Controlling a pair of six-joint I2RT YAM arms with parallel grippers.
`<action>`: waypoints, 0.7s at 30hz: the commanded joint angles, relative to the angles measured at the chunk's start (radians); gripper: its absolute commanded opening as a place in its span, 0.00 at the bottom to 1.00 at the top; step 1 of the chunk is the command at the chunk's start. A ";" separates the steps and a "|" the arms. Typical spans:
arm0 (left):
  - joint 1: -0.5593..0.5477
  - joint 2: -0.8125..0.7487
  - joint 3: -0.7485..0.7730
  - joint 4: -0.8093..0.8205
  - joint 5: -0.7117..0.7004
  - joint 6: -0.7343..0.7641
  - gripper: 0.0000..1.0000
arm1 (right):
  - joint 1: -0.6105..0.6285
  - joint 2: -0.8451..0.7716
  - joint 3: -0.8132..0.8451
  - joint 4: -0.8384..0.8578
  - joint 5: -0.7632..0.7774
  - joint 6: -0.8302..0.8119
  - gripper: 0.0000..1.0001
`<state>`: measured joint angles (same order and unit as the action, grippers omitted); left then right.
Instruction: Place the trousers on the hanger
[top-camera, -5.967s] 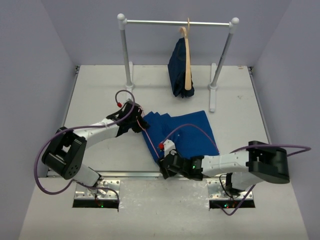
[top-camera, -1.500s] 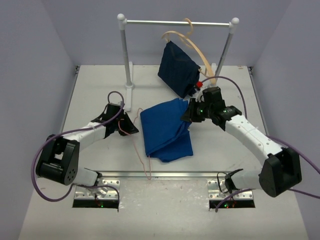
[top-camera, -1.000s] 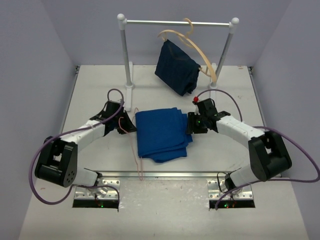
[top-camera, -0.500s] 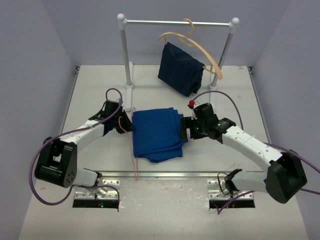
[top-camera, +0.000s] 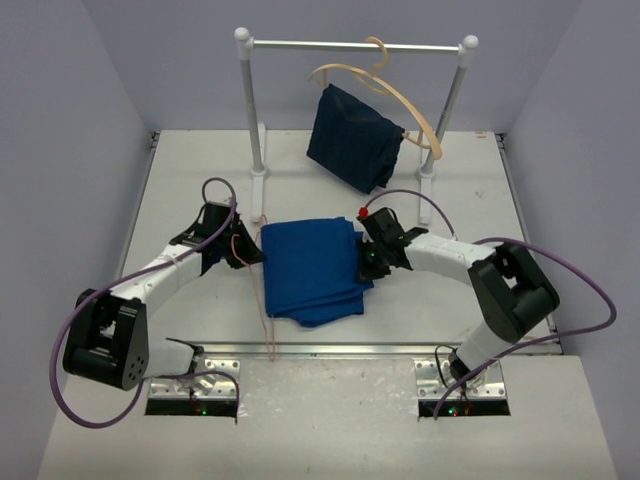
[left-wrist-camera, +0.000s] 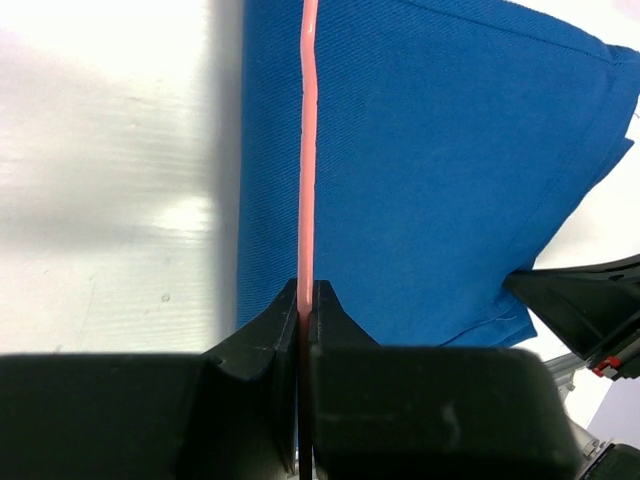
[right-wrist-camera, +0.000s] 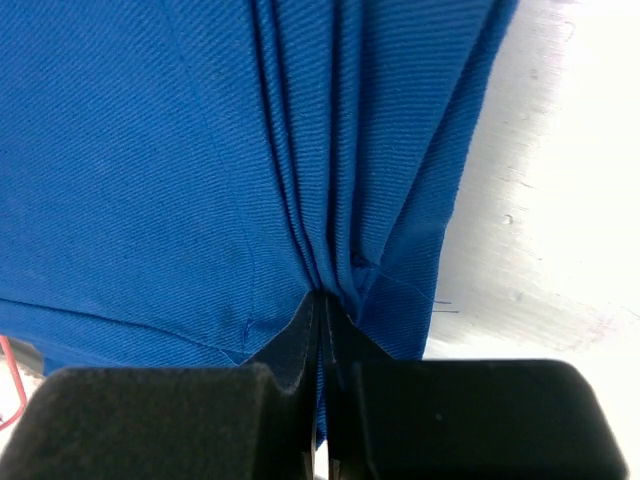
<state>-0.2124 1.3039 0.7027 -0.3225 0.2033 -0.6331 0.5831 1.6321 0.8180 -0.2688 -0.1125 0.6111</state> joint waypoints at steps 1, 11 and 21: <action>0.047 -0.068 -0.016 -0.008 -0.073 -0.019 0.00 | 0.016 -0.016 -0.031 -0.081 -0.003 0.011 0.00; 0.006 -0.088 0.004 0.028 -0.076 -0.206 0.00 | 0.248 -0.329 0.146 -0.112 0.068 -0.065 0.75; -0.016 -0.029 0.003 0.044 -0.104 -0.241 0.00 | 0.642 -0.032 0.435 -0.157 0.260 -0.010 0.99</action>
<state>-0.2262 1.2643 0.6823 -0.3332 0.1352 -0.8436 1.1590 1.4769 1.1306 -0.3846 0.0339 0.5795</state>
